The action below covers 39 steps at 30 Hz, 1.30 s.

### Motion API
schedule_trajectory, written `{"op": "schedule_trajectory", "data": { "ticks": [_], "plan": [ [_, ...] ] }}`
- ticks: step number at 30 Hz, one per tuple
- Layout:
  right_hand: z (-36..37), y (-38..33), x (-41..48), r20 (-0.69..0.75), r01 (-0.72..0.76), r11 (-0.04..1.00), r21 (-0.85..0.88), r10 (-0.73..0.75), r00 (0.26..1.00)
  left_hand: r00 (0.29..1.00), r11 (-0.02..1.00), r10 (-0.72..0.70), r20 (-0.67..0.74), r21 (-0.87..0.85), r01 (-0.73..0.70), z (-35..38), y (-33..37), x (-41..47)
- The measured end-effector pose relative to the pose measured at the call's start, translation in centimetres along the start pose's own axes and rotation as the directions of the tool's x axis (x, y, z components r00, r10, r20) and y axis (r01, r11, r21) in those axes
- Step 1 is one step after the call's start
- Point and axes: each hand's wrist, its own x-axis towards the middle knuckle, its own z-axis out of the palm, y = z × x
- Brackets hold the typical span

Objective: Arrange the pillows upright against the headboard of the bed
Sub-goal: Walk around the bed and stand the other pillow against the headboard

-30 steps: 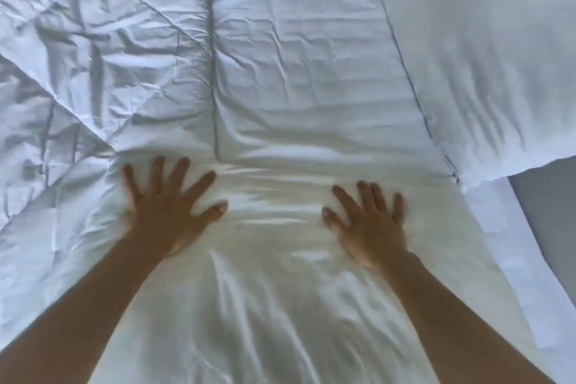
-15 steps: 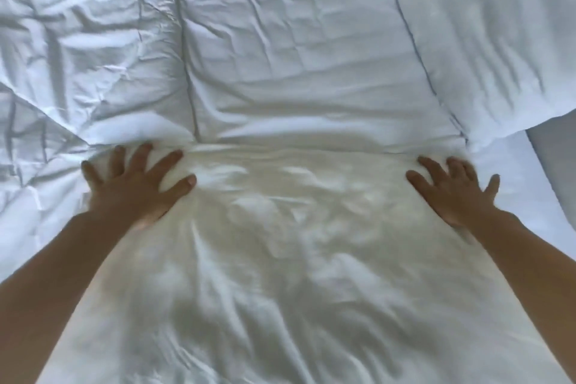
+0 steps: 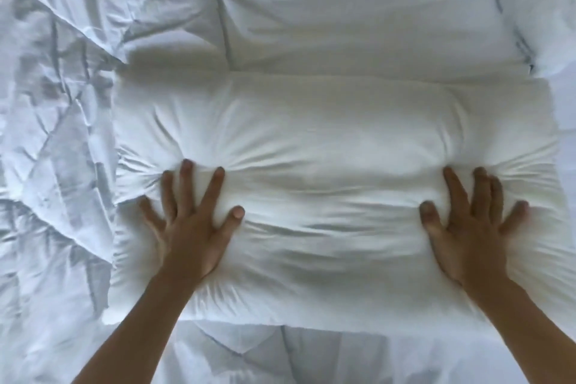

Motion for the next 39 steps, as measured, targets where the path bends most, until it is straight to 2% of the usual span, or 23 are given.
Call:
{"op": "schedule_trajectory", "data": {
  "ticks": [3,6,8,12,16,18,20,22,24,25,26,28,31,34,36,39],
  "plan": [
    [-0.9,0.2,-0.4,-0.006,0.017,1.000,0.010,-0.017,1.000,1.000,1.000,0.005,0.005,-0.007,-0.005,-1.5,0.1,-0.3],
    [-3.1,1.9,-2.9,-0.066,0.036,0.999,0.039,-0.033,0.997,0.992,0.999,0.044,-0.118,-0.015,-0.046,-3.4,-0.7,-2.5],
    [-3.6,3.9,-5.2,-0.108,-0.024,0.998,0.063,0.031,0.994,0.980,0.998,0.067,-0.188,-0.003,-0.069,-3.4,-2.5,-4.8],
    [-0.9,6.9,-7.1,-0.003,-0.119,0.991,0.068,0.120,0.993,0.995,0.998,0.004,-0.103,-0.066,-0.011,0.3,-6.0,-7.1],
    [1.6,6.1,-5.0,0.075,-0.154,0.987,0.046,0.150,0.986,0.999,0.998,-0.034,0.001,-0.050,0.034,1.9,-4.5,-4.1],
    [0.1,5.6,-4.5,0.057,-0.145,0.988,0.047,0.142,0.988,0.999,0.998,-0.040,-0.033,-0.046,0.038,0.4,-4.0,-4.4],
    [-2.0,5.2,-5.4,-0.059,-0.142,0.986,0.083,0.147,0.987,0.990,0.991,-0.086,-0.114,-0.109,0.073,-1.9,-3.2,-6.3],
    [-4.0,2.0,-6.8,-0.218,-0.050,0.990,0.134,0.078,0.973,0.971,0.978,-0.099,-0.216,-0.202,0.055,-4.3,0.3,-8.0],
    [-4.9,-3.8,-7.7,-0.276,0.137,0.981,0.141,-0.094,0.957,0.951,0.981,0.102,-0.292,-0.130,-0.145,-5.5,5.9,-8.0],
    [-4.8,-6.9,-7.8,-0.257,0.219,0.967,0.132,-0.180,0.950,0.931,0.968,0.215,-0.296,-0.064,-0.243,-5.4,8.6,-7.3],
    [-4.2,-9.6,-7.4,-0.224,0.273,0.956,0.106,-0.244,0.943,0.919,0.958,0.268,-0.289,-0.023,-0.287,-4.9,10.6,-6.0],
    [-2.1,-12.5,-5.7,-0.133,0.265,0.964,0.031,-0.258,0.957,0.944,0.969,0.245,-0.221,0.030,-0.245,-3.3,11.9,-2.8],
    [2.0,-12.1,-3.6,-0.002,0.203,0.977,-0.057,-0.204,0.979,0.968,0.970,0.220,-0.121,0.130,-0.205,0.5,10.4,-1.2],
    [2.6,-12.4,-2.8,0.098,0.183,0.981,-0.065,-0.176,0.979,0.973,0.974,0.209,-0.093,0.104,-0.200,0.8,11.0,-0.7],
    [0.8,-13.4,-2.7,0.026,0.197,0.980,-0.040,-0.196,0.980,0.968,0.975,0.217,-0.128,0.079,-0.209,-0.7,11.9,0.3],
    [-2.2,-16.4,0.6,-0.181,0.320,0.946,0.041,-0.308,0.934,0.924,0.947,0.307,-0.229,0.170,-0.272,-4.3,12.6,5.2]
  ]
}}
